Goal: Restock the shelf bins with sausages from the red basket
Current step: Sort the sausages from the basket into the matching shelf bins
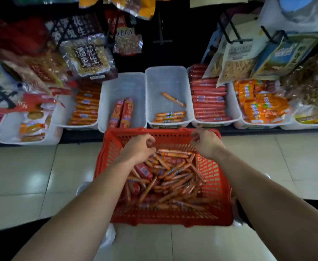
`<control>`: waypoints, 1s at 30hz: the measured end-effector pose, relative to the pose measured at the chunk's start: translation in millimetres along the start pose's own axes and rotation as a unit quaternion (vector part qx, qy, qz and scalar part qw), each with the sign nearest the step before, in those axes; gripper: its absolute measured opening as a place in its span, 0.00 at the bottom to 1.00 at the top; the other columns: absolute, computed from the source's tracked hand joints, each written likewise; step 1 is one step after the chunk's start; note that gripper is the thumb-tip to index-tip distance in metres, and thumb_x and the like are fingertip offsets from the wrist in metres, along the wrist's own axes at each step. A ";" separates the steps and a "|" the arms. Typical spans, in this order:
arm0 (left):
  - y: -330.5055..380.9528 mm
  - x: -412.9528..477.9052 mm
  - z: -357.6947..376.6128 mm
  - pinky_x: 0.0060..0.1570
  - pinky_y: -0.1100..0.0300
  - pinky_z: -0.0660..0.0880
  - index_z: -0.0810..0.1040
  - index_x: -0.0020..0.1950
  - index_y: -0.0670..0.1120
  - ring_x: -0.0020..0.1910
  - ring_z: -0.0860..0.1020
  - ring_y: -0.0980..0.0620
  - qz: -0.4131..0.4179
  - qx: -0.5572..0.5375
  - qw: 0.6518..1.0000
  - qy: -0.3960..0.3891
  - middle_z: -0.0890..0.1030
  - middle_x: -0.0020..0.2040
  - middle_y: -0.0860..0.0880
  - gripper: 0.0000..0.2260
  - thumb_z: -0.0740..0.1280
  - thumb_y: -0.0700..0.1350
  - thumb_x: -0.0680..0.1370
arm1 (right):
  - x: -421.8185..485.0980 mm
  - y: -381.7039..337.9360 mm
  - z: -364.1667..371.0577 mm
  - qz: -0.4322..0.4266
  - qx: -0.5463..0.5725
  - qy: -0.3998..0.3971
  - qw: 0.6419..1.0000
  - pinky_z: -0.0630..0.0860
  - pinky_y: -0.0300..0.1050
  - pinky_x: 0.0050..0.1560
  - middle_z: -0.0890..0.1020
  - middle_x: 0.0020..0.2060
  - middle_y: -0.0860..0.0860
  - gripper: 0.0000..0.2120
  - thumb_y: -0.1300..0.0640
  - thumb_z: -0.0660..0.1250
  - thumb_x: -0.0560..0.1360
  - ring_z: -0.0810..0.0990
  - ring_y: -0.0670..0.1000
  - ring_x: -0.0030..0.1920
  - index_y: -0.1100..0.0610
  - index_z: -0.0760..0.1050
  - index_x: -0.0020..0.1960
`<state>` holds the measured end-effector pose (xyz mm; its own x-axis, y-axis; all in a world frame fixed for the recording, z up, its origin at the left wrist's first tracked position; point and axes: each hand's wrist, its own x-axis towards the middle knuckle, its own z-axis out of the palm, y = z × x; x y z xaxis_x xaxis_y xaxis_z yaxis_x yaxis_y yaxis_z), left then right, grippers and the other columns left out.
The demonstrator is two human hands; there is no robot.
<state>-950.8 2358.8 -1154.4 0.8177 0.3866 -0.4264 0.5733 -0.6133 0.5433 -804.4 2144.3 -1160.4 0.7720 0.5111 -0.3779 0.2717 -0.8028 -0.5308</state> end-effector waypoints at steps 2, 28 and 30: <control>-12.1 -21.4 20.6 0.50 0.59 0.76 0.80 0.57 0.53 0.50 0.80 0.54 -0.022 0.015 0.999 -0.033 0.81 0.50 0.55 0.10 0.71 0.48 0.76 | -14.5 7.3 14.4 0.008 -0.017 -0.023 1.000 0.76 0.47 0.57 0.83 0.55 0.53 0.16 0.54 0.67 0.74 0.80 0.56 0.57 0.52 0.79 0.61; -90.1 -21.1 148.8 0.58 0.52 0.74 0.75 0.68 0.52 0.62 0.75 0.46 -0.033 0.082 0.980 -0.179 0.77 0.63 0.48 0.25 0.74 0.53 0.72 | 2.7 62.7 157.3 -0.091 -0.309 -0.332 0.887 0.58 0.61 0.74 0.57 0.78 0.54 0.48 0.25 0.65 0.67 0.57 0.60 0.77 0.46 0.55 0.78; -91.3 -22.4 148.8 0.56 0.53 0.73 0.78 0.65 0.53 0.61 0.74 0.47 -0.030 0.080 0.978 -0.189 0.77 0.61 0.48 0.22 0.75 0.53 0.72 | -8.5 67.0 157.8 -0.102 -0.315 -0.338 0.881 0.65 0.60 0.68 0.61 0.75 0.53 0.44 0.30 0.69 0.68 0.61 0.58 0.74 0.46 0.58 0.77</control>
<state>-1029.2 2303.6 -1302.1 0.6879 0.1608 -0.7077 0.5790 -0.7095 0.4017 -883.4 2134.6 -1312.4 0.2086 0.5592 -0.8024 0.7947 -0.5751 -0.1942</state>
